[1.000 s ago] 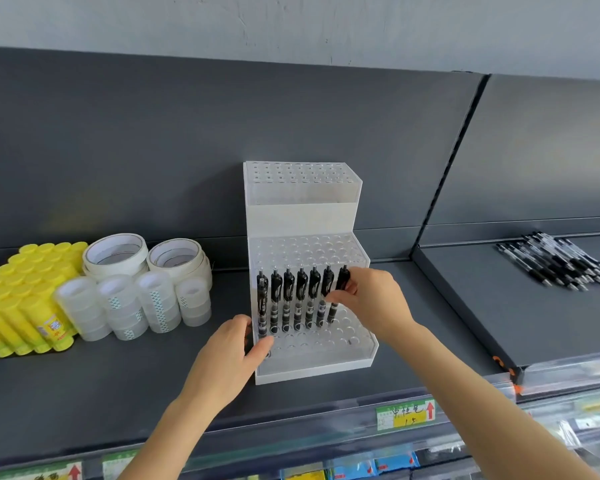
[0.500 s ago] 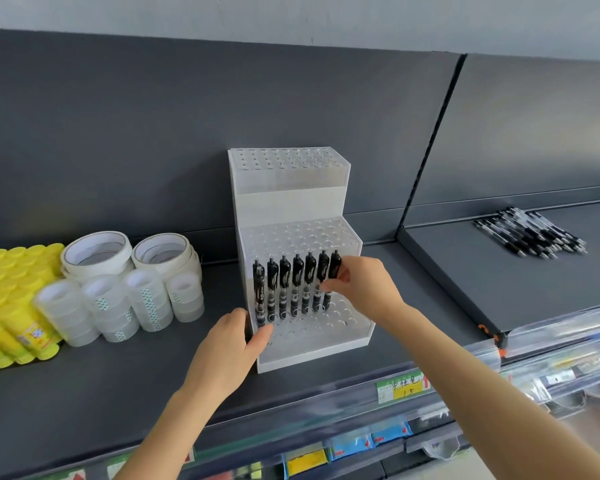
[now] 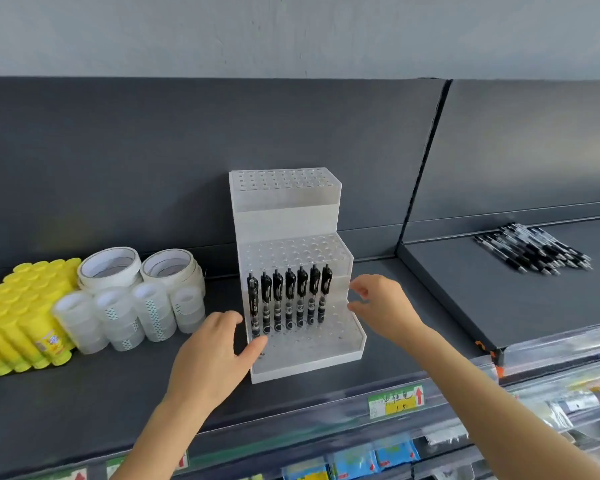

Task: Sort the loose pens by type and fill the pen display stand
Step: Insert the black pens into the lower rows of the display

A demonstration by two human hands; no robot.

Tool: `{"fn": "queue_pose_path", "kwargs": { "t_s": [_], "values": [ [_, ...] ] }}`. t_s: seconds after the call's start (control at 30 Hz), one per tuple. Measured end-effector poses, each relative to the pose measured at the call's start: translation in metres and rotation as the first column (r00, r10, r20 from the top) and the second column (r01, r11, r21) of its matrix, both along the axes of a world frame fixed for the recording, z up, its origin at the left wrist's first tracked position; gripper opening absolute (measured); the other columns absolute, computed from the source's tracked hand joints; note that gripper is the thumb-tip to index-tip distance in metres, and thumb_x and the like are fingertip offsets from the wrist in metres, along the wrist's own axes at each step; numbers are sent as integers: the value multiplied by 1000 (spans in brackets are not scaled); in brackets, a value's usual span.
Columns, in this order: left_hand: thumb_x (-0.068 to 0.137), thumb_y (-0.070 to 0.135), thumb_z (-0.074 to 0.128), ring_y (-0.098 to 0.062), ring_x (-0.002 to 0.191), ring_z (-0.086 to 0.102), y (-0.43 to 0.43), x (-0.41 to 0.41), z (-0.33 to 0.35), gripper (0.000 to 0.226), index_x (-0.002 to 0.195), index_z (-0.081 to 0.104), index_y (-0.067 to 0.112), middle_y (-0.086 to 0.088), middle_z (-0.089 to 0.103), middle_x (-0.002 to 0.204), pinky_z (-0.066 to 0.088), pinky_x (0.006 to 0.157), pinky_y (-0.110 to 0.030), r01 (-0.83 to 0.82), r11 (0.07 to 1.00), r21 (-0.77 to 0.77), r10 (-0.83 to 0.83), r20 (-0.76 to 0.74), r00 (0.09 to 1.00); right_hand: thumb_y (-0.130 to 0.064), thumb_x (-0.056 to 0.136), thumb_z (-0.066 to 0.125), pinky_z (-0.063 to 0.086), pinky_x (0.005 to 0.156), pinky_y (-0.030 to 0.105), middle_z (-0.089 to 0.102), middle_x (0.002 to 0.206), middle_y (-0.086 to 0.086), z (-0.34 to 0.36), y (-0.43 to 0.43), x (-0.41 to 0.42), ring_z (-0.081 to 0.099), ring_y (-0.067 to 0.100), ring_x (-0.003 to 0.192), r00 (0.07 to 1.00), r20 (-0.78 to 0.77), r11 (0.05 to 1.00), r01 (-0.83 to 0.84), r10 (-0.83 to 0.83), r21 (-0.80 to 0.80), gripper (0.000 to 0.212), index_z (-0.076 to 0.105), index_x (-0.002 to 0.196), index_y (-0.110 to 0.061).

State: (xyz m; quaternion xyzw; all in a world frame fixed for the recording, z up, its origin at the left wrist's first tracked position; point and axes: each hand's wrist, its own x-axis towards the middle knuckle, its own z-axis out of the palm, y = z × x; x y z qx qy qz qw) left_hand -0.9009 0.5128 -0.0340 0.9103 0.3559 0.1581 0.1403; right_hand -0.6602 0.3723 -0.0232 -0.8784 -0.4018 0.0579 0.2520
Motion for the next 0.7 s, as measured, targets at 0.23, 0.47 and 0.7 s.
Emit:
{"fn": "queue_pose_path", "kwargs": {
  "t_s": [0.23, 0.47, 0.7],
  "values": [
    [87, 49, 57, -4, 94, 57, -66, 35, 44, 34, 107, 65, 23, 17, 59, 106, 44, 73, -19, 68, 985, 161, -95, 167, 981, -25, 92, 56, 41, 76, 23, 58, 112, 3, 9, -52, 38, 51, 15, 91, 998, -4, 998, -55, 55, -24, 31, 59, 120, -13],
    [89, 51, 54, -3, 100, 55, -155, 138, 44, 35, 111, 61, 25, 17, 55, 108, 46, 86, -22, 160, 984, 78, -170, 156, 973, -24, 91, 57, 44, 78, 26, 60, 106, 4, 15, -143, 101, 57, 23, 97, 996, 6, 996, -84, 84, -3, 21, 63, 109, -17],
    [89, 46, 57, -4, 93, 53, -242, 237, 32, 28, 107, 62, 25, 16, 55, 102, 48, 85, -26, 252, 968, -15, -247, 139, 959, -23, 93, 56, 44, 85, 28, 60, 117, 7, 14, -239, 170, 58, 24, 103, 1000, -19, 1000, 11, -11, -6, 31, 59, 121, -11]
  ]
}}
